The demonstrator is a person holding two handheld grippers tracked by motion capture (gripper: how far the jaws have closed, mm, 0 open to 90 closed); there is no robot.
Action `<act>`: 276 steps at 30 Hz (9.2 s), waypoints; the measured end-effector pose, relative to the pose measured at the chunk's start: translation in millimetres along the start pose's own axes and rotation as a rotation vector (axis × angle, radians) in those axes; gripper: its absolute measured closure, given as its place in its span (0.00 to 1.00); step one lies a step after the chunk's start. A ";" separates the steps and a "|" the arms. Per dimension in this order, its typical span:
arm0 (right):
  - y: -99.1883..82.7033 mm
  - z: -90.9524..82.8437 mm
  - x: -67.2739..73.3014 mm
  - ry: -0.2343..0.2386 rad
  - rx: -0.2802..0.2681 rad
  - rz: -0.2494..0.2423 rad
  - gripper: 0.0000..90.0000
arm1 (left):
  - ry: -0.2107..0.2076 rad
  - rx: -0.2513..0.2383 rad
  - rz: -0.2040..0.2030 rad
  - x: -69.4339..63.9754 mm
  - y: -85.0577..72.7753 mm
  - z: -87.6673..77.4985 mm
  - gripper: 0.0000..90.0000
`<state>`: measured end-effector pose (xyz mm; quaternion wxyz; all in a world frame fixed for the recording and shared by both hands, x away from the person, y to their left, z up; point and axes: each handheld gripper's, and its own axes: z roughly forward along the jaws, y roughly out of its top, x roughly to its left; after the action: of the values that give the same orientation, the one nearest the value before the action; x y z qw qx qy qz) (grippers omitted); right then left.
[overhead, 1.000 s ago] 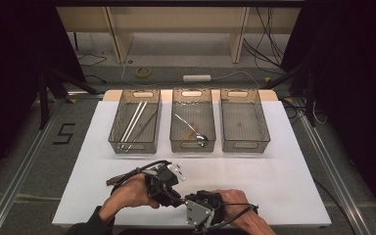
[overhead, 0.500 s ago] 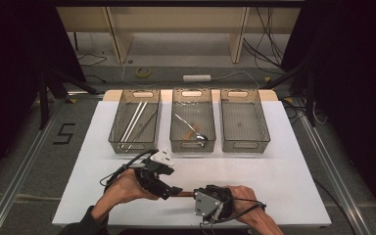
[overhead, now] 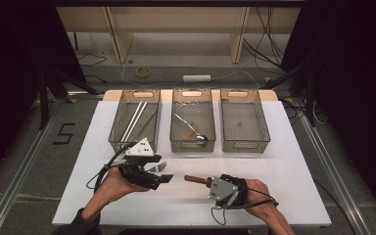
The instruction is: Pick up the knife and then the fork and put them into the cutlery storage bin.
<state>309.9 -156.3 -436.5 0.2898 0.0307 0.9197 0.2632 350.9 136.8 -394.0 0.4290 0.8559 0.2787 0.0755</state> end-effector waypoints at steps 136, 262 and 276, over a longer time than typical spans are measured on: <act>-35.6 -0.6 -181.5 -0.074 -0.114 0.940 0.41 | 0.249 0.001 -0.162 40.6 -64.9 -34.3 0.24; 19.9 -7.6 1.5 0.244 -0.314 0.527 0.36 | -0.143 0.498 0.111 -8.4 -14.1 23.5 0.84; 46.0 12.7 30.9 0.204 -0.208 0.285 0.38 | -0.204 0.529 0.138 -27.3 -7.0 39.4 0.84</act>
<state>286.8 -104.4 -438.2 0.1569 0.1035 0.8985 0.3968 339.8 98.1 -420.9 0.2108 0.9581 0.1853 -0.0574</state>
